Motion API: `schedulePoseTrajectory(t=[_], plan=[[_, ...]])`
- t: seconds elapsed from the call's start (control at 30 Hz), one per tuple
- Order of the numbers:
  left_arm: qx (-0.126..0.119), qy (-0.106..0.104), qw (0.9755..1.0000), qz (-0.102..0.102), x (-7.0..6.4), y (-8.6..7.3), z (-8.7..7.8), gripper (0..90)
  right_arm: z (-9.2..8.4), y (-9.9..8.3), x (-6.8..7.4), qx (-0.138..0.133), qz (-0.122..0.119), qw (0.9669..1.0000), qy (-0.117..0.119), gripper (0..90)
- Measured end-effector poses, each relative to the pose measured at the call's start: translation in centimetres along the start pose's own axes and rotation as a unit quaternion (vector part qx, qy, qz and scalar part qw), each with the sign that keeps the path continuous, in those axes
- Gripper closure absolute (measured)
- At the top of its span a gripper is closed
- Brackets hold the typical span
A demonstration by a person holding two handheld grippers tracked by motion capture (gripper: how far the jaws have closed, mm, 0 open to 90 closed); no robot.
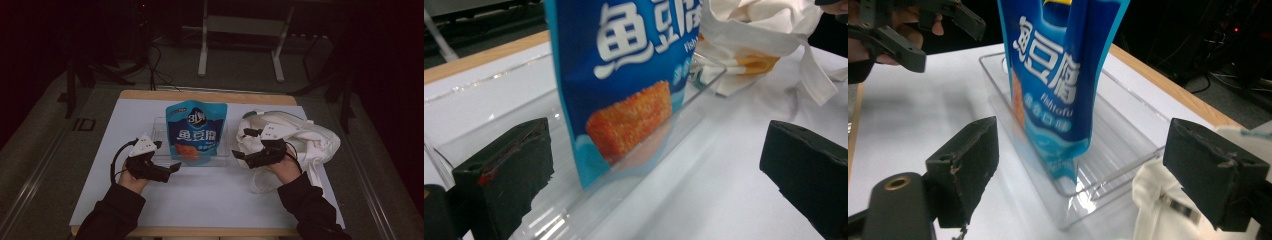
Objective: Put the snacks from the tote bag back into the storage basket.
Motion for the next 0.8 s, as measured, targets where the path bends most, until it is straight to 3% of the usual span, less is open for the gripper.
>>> schedulePoseTrajectory(t=[0.13, 0.23, 0.33, 0.47, 0.8], plan=[[-0.006, 0.008, 0.9999, -0.011, -0.9, -0.5, -0.3, 0.9, -0.7, -0.7, 0.6, 0.001, -0.002, 1.0, 0.003, 14.6], [-0.003, 0.008, 0.9999, -0.008, -1.8, -1.0, -0.3, 0.9, -1.2, -1.2, 1.0, -0.005, 0.003, 1.0, 0.004, 14.6], [0.002, -0.004, 1.0, -0.007, -2.9, -1.4, -0.3, 0.9, -1.6, -1.9, 1.4, 0.001, -0.001, 1.0, 0.003, 14.6], [0.009, -0.009, 0.9999, 0.008, -4.3, -1.8, -0.3, 0.9, -2.4, -2.7, 1.8, 0.001, -0.003, 1.0, 0.001, 14.6], [0.013, -0.046, 0.9982, 0.036, -7.3, -1.6, 0.4, 0.9, -3.9, -4.5, 2.7, 0.004, -0.006, 1.0, -0.005, 14.6]])
Point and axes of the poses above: each handheld gripper's, and its own axes: z roughly forward along the jaws, y roughly out of its top, x roughly to its left, the point moved 7 cm from there along z, roughly forward along the jaws, and after that the axes turned 5 degrees about -x, right-handed, at the moved point
